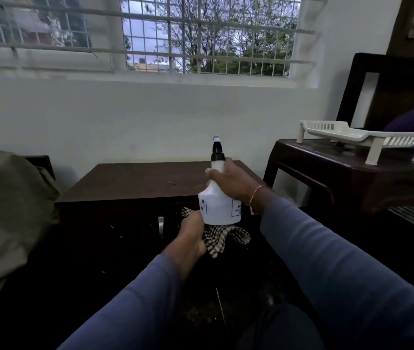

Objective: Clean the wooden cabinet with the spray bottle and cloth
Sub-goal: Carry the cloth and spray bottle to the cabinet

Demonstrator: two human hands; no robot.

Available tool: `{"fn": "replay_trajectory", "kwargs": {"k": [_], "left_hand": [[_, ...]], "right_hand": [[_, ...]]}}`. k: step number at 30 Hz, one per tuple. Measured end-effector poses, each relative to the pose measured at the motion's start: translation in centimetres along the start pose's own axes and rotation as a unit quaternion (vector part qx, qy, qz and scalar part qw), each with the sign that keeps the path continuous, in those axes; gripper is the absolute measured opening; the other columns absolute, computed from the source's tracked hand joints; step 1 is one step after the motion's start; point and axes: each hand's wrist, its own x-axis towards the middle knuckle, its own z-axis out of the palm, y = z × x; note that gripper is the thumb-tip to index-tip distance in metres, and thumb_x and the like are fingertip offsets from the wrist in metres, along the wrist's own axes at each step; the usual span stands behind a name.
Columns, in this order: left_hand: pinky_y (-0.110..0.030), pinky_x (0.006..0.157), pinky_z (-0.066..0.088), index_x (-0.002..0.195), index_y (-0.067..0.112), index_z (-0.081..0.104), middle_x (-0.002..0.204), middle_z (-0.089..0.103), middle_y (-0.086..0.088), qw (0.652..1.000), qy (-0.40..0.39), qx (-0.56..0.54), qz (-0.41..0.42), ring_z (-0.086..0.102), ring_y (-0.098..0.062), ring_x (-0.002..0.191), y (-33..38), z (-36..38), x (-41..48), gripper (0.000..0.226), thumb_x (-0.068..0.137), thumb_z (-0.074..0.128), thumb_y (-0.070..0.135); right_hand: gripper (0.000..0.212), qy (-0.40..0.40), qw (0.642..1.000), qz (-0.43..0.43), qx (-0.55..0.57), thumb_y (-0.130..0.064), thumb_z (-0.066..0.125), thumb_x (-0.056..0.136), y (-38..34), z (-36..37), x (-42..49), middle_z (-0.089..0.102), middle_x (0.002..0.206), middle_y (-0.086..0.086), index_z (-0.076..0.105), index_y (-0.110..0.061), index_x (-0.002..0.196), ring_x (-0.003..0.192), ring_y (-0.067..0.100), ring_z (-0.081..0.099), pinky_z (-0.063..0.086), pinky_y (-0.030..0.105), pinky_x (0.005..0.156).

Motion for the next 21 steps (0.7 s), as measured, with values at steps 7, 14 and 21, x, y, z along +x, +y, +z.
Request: {"fn": "replay_trajectory", "kwargs": {"k": [7,14,21], "left_hand": [[-0.032,0.055,0.056,0.094,-0.003,0.066,0.085,0.07,-0.018,0.995,0.064,-0.025,0.072,0.067,-0.03,0.071,0.8,6.8,-0.5,0.016,0.086,0.054,0.002],[-0.03,0.063,0.052,0.093,0.005,0.062,0.089,0.068,-0.015,0.979,-0.075,0.01,0.189,0.066,-0.025,0.079,4.8,19.1,-1.4,0.006,0.09,0.058,0.008],[-0.057,0.084,0.056,0.105,0.01,0.059,0.105,0.065,-0.018,0.955,-0.161,0.016,0.249,0.065,-0.039,0.102,9.0,28.8,-1.6,0.033,0.072,0.059,0.008]], "right_hand": [[0.049,0.133,0.98,-0.042,-0.143,-0.039,0.052,0.097,-0.6,-6.9,1.3,0.055,0.121,0.017,0.037,-0.004,0.128,0.106,0.032,0.055,0.041,0.033,0.084],[0.057,0.299,0.934,-0.044,-0.192,-0.036,0.052,0.097,-3.2,-20.0,2.9,0.049,0.136,0.022,0.032,0.001,0.135,0.124,0.037,0.049,0.039,0.034,0.094],[0.057,0.4,0.898,-0.02,-0.185,-0.034,0.051,0.097,-2.9,-29.6,4.1,0.05,0.136,0.018,0.031,0.0,0.137,0.124,0.035,0.05,0.039,0.034,0.097]]}}
